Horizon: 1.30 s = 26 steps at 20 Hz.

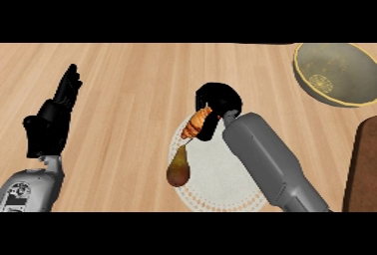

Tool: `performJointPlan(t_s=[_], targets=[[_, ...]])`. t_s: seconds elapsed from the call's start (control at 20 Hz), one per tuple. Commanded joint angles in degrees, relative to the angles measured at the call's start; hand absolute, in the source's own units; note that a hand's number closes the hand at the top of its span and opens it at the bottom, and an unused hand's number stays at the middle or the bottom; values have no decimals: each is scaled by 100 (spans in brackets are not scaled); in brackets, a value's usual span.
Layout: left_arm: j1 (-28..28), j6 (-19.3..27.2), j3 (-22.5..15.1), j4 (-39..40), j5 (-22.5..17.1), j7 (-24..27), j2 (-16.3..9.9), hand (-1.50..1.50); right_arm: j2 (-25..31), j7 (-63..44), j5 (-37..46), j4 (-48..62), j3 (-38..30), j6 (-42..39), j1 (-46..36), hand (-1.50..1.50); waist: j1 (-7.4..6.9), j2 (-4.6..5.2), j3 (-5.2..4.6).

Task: Pick the croissant from the placemat and place it in the bowl

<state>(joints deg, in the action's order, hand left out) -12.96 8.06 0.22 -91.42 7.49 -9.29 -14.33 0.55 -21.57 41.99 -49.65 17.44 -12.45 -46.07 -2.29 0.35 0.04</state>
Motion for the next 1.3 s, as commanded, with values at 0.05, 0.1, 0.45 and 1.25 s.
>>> performJointPlan(t_s=[0.05,0.1,0.45,1.25], targets=[[-137,-154,-114,78,-30,48,19,0,-53,-1458,-711,-313,-2,1670,-389,150,-258,2,-2],[-210,-150,-45,61,-99,-114,21,0,-53,-1540,-700,-412,-52,2062,-457,150,-195,-10,1],[23,-42,-123,-115,36,-177,93,0,-55,-3106,-207,-796,502,3963,-1347,150,-52,-64,-9],[162,-137,207,-180,50,-134,-70,0,794,-3157,895,-616,-647,4802,-982,150,185,-28,-3]])
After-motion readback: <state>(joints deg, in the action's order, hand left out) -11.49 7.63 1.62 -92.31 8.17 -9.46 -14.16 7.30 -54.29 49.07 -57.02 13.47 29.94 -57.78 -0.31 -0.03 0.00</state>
